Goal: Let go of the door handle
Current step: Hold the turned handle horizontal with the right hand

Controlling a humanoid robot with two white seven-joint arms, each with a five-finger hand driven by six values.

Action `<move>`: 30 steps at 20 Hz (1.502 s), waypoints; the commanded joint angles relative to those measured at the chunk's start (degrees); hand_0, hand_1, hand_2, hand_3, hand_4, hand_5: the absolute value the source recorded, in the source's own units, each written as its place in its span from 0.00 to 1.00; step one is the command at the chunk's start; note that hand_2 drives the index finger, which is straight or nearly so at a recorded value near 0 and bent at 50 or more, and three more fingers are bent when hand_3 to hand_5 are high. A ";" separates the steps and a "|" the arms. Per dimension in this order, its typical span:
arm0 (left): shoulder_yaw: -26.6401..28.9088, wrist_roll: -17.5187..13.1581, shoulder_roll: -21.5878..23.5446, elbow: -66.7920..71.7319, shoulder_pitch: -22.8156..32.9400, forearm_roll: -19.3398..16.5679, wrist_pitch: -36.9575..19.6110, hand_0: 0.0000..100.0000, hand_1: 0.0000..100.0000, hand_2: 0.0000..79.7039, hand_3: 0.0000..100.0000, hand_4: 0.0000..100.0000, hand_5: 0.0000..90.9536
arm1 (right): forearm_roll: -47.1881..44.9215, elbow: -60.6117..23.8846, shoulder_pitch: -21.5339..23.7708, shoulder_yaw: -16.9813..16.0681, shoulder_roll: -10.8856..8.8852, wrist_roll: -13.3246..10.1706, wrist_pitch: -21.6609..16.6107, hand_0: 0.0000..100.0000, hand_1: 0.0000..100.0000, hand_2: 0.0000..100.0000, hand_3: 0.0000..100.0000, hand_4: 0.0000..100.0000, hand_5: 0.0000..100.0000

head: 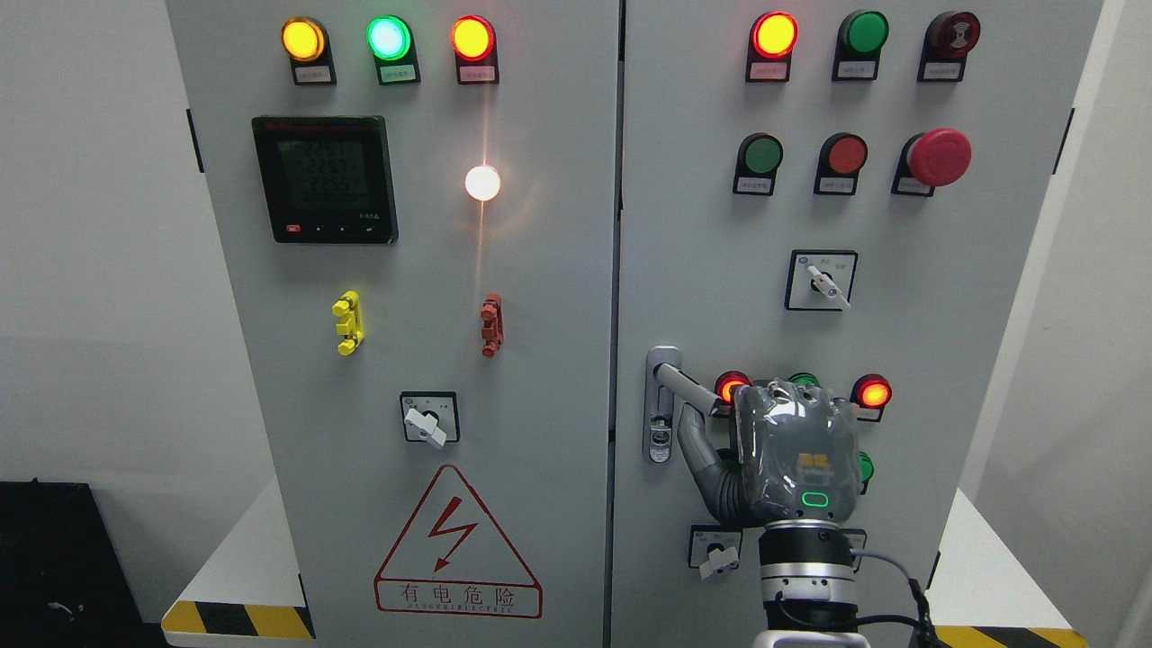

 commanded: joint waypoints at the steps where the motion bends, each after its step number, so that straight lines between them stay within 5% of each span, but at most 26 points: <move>1: 0.00 0.01 0.00 -0.01 0.97 -0.05 -0.02 0.12 0.56 0.00 0.00 0.00 0.00 | 0.01 -0.11 0.00 -0.33 -0.01 -0.03 -0.01 0.55 0.29 0.97 1.00 1.00 1.00; 30: 0.00 0.01 0.00 -0.01 0.97 0.04 -0.02 0.12 0.56 0.00 0.00 0.00 0.00 | 0.01 -0.55 -0.09 -0.42 -0.10 -0.12 -0.01 0.55 0.29 0.97 1.00 1.00 1.00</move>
